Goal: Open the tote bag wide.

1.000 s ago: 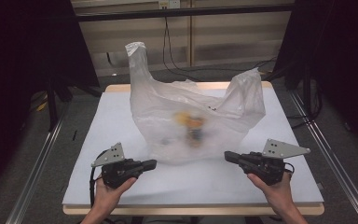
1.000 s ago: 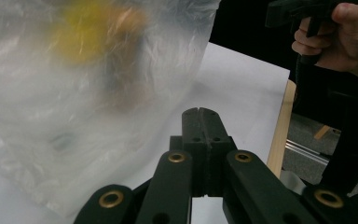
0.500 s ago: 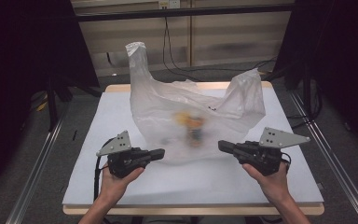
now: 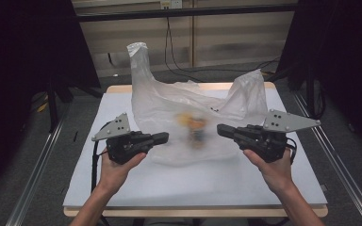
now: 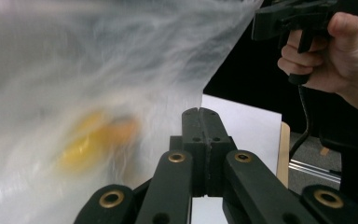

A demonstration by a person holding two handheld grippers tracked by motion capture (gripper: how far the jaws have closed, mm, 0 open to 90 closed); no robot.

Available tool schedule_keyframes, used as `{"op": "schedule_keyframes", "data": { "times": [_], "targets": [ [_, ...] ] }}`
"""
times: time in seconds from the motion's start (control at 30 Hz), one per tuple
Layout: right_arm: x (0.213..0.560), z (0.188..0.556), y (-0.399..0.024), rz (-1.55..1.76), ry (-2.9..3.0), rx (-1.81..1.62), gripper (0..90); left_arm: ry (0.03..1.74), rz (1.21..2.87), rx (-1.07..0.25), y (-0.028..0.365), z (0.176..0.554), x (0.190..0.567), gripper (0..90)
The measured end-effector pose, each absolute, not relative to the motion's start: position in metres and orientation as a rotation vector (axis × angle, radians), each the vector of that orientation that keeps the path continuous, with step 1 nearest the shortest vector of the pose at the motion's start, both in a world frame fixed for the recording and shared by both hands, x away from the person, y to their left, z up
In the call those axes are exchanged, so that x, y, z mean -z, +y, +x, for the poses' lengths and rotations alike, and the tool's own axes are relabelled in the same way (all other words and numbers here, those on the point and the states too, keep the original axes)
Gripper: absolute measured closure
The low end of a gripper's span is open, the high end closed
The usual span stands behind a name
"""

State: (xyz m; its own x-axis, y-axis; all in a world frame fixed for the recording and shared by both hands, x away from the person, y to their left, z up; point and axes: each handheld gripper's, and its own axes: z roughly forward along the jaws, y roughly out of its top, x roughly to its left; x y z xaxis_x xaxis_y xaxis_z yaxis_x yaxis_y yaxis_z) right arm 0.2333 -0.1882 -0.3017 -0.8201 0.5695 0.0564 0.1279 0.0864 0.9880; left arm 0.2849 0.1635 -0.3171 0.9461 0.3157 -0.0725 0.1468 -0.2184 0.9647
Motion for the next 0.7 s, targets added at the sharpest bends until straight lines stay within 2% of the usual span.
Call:
{"op": "schedule_keyframes", "data": {
  "times": [0.43,0.7],
  "targets": [
    [0.267,0.256,-0.174,0.695,1.987,-1.775,90.0,0.326,1.752,-0.179,0.150,0.308,0.280,90.0],
    [0.257,0.284,-0.174,0.763,1.965,-1.710,90.0,0.342,1.725,-0.222,0.146,0.341,0.251,90.0]
  ]
}}
